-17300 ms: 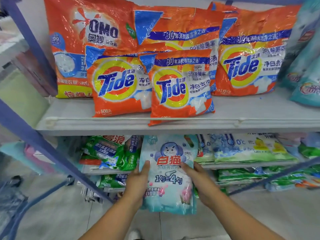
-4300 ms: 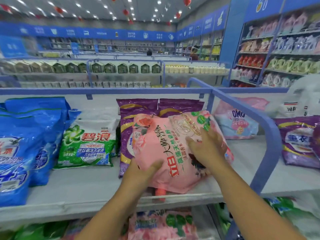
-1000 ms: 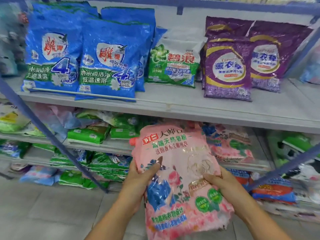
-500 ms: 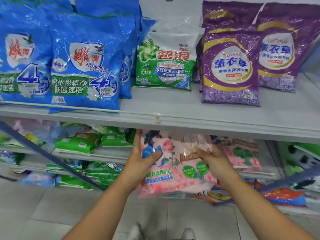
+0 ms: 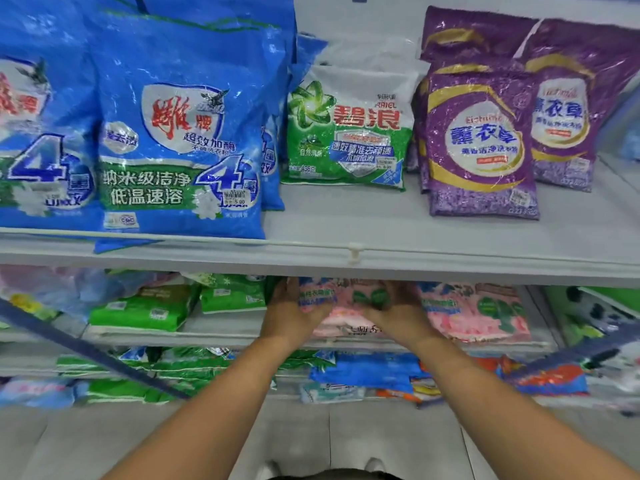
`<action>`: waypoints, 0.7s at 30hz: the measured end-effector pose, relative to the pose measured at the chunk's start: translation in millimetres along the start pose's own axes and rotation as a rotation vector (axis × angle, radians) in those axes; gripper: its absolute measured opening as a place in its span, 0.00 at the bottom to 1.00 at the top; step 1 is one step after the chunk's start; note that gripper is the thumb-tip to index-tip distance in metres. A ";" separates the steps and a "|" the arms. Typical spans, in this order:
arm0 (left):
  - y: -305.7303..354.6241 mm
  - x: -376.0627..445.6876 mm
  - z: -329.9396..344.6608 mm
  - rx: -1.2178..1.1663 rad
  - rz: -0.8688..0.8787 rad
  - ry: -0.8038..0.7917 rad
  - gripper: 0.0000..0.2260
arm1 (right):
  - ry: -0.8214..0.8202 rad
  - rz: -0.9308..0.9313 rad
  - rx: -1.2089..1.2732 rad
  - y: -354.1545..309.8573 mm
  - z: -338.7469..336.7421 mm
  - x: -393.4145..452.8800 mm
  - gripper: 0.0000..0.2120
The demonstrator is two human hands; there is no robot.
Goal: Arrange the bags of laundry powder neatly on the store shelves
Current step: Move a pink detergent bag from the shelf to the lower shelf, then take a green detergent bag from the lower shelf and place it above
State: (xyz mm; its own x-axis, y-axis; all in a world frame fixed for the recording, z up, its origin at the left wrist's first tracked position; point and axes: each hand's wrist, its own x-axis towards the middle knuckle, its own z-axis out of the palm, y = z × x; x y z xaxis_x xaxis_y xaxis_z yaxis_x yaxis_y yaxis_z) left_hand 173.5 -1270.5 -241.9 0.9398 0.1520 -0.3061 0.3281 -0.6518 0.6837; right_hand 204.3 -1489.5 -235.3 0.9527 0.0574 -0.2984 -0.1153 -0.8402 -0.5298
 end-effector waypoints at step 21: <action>-5.6 -23.1 10.3 0.058 0.064 0.056 0.25 | 0.060 -0.049 -0.233 17.0 4.0 -13.3 0.30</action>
State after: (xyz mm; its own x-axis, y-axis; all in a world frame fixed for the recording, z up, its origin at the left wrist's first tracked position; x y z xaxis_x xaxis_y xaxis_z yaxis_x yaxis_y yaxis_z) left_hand 149.0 -1278.0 -245.5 0.9630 0.1492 -0.2244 0.2629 -0.7028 0.6610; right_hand 188.6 -1502.4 -243.5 0.9715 0.0749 -0.2251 -0.0070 -0.9393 -0.3429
